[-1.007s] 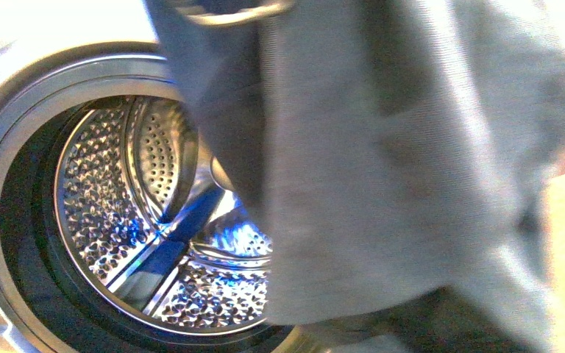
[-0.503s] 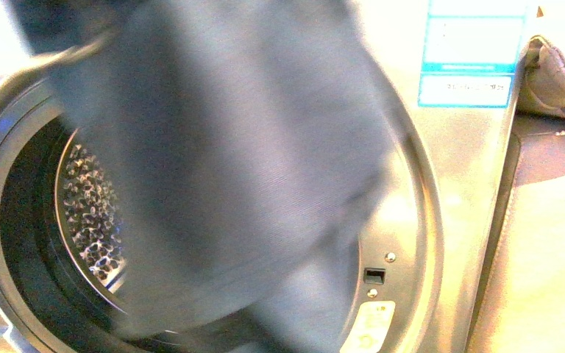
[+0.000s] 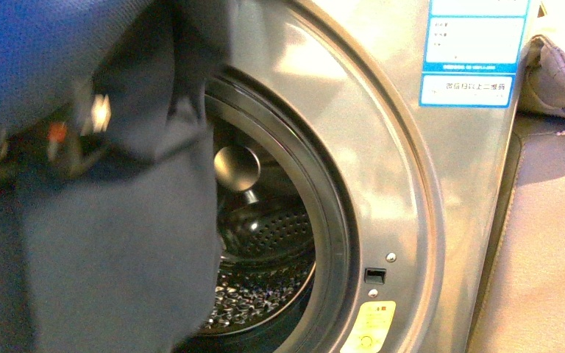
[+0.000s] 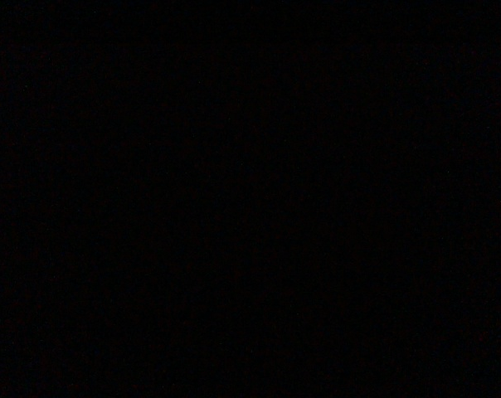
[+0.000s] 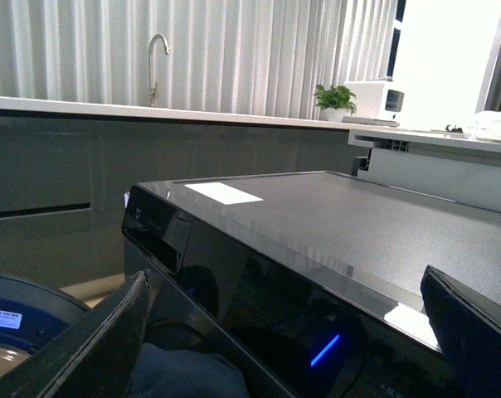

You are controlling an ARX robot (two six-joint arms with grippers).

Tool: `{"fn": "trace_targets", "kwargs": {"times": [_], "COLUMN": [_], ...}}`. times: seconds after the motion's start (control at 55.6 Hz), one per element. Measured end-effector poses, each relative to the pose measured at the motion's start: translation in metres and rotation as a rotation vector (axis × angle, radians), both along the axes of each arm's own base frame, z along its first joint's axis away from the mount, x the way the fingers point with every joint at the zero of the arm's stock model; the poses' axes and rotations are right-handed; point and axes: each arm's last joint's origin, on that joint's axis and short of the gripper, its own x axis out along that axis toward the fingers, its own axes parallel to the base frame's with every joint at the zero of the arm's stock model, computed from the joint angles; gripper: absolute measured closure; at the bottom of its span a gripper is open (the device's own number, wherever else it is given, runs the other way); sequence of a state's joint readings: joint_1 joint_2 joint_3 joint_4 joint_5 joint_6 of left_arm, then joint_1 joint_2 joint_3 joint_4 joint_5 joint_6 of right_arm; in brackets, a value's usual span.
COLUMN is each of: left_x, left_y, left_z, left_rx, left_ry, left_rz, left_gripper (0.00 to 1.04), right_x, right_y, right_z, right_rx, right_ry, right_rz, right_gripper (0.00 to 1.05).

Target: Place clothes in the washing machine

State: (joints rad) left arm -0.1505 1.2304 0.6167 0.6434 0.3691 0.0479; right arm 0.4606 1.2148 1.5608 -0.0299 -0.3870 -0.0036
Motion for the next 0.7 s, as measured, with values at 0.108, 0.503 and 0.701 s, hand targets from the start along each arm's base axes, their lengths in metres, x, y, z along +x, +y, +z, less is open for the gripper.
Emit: {"fn": "trace_targets", "kwargs": {"times": [0.108,0.503,0.701], "left_x": [0.0,0.003,0.007], "left_y": [-0.001,-0.001,0.0], "left_z": [-0.008,-0.066,-0.085], "left_rx": [0.056,0.21,0.261], "left_ry": [0.051,0.233,0.29], "left_rz": [-0.022,0.004,0.009], "left_gripper": [0.95,0.95,0.95], "right_x": [0.0,0.0,0.0], "right_y": [0.0,0.0,0.0], "right_z": [0.0,0.0,0.0], "right_rx": [0.0,0.0,0.0], "right_ry": [0.0,0.0,-0.001], "right_rz": [0.0,0.0,0.0], "right_gripper": [0.08,0.08,0.08]}}
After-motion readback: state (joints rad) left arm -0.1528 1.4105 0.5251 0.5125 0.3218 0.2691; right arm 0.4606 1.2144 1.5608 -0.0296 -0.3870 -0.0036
